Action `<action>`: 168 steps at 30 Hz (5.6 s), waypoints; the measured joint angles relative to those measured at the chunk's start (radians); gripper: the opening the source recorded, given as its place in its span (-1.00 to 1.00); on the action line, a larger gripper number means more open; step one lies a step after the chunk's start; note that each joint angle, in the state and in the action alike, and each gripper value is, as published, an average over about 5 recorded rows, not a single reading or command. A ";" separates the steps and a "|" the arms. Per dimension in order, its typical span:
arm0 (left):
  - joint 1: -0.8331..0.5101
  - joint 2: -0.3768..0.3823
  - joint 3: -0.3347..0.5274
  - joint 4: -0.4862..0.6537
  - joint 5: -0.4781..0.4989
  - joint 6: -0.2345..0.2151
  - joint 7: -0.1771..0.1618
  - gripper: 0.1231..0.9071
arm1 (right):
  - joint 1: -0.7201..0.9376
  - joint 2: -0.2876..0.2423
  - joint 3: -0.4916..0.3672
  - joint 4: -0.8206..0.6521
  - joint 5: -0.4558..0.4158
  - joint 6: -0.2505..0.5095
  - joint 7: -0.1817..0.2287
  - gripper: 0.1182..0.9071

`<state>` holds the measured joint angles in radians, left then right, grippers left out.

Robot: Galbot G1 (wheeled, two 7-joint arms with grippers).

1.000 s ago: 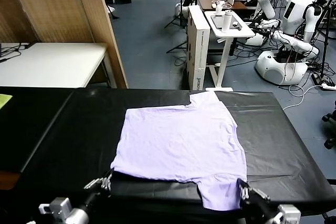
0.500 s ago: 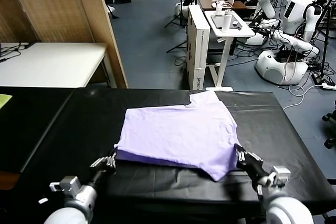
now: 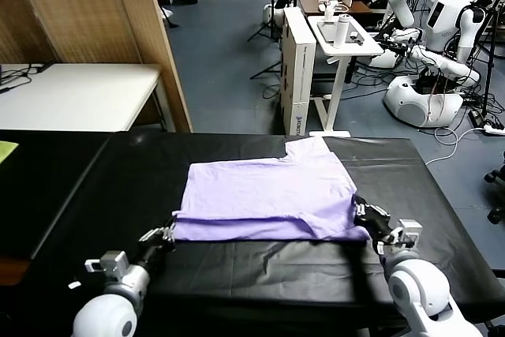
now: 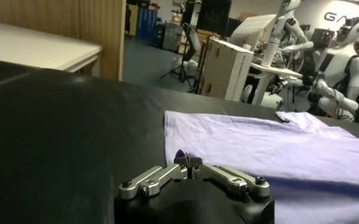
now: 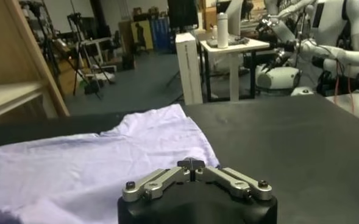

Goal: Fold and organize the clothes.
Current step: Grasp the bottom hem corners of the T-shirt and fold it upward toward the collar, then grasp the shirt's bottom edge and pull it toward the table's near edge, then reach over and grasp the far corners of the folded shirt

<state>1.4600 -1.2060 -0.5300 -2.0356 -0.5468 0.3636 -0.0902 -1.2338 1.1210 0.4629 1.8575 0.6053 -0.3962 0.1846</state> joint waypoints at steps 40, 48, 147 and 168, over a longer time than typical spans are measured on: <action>0.048 -0.017 0.000 -0.006 0.055 0.006 0.003 1.00 | -0.278 -0.122 0.086 0.259 -0.041 -0.152 -0.048 0.75; 0.062 -0.018 0.000 0.001 0.061 0.003 0.008 0.65 | -0.284 -0.123 0.084 0.252 -0.044 -0.150 -0.051 0.00; -0.520 0.075 0.149 0.398 -0.156 0.263 -0.040 1.00 | 0.567 -0.078 -0.299 -0.371 0.125 -0.340 -0.018 1.00; -0.492 0.074 0.140 0.412 -0.136 0.251 -0.033 -0.10 | 0.595 -0.059 -0.319 -0.434 0.111 -0.340 -0.039 0.12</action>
<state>0.9679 -1.1324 -0.3900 -1.6232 -0.6825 0.6149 -0.1234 -0.6385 1.0623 0.1436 1.4235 0.7167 -0.7362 0.1451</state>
